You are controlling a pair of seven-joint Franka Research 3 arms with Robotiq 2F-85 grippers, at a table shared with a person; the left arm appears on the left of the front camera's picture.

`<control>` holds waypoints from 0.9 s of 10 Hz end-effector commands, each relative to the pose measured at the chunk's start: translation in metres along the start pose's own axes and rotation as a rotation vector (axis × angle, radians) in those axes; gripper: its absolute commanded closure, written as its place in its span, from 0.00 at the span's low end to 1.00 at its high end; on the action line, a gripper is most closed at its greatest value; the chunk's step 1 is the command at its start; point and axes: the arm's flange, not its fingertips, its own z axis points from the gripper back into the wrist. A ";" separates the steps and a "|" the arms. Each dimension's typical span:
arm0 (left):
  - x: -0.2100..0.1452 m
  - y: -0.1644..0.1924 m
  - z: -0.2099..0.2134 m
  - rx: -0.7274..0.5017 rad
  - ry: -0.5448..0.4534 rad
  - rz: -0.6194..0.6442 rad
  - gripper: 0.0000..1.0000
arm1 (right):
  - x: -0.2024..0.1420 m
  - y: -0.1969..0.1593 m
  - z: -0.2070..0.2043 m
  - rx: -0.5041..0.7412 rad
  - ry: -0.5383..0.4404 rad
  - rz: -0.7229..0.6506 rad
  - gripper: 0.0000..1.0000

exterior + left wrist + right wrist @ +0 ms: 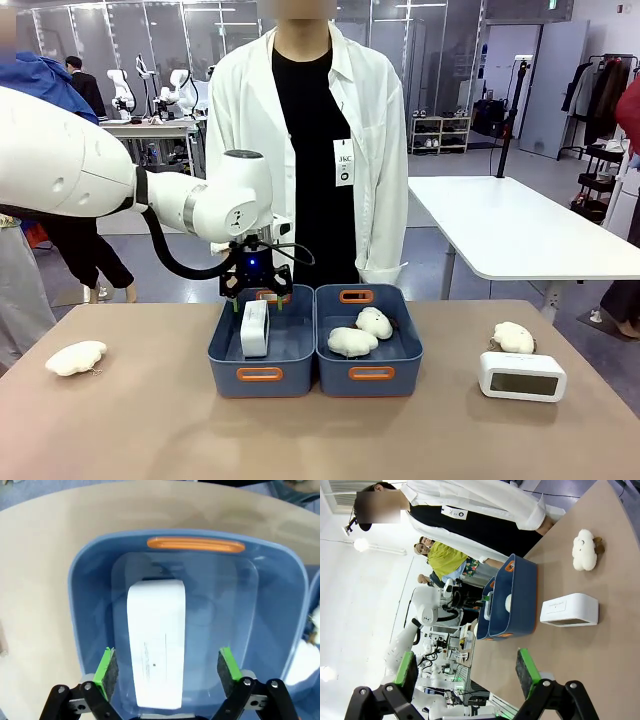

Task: Sort the digital clocks into the basket.
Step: Pick up the Digital clock from the table and place it into the empty Plastic storage basket.

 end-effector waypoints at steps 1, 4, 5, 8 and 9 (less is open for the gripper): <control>0.002 -0.002 -0.009 0.018 -0.003 -0.001 0.00 | -0.003 0.003 0.003 -0.002 0.008 0.012 0.00; 0.002 -0.002 -0.009 0.018 -0.003 -0.001 0.00 | -0.003 0.003 0.003 -0.002 0.008 0.012 0.00; 0.002 -0.002 -0.009 0.018 -0.003 -0.001 0.00 | -0.003 0.003 0.003 -0.002 0.008 0.012 0.00; -0.004 0.005 0.014 -0.043 0.029 -0.033 0.00 | -0.003 0.003 0.003 -0.002 0.008 0.012 0.00; -0.015 0.030 0.056 -0.140 0.057 -0.061 0.00 | -0.003 0.003 0.003 -0.002 0.008 0.012 0.00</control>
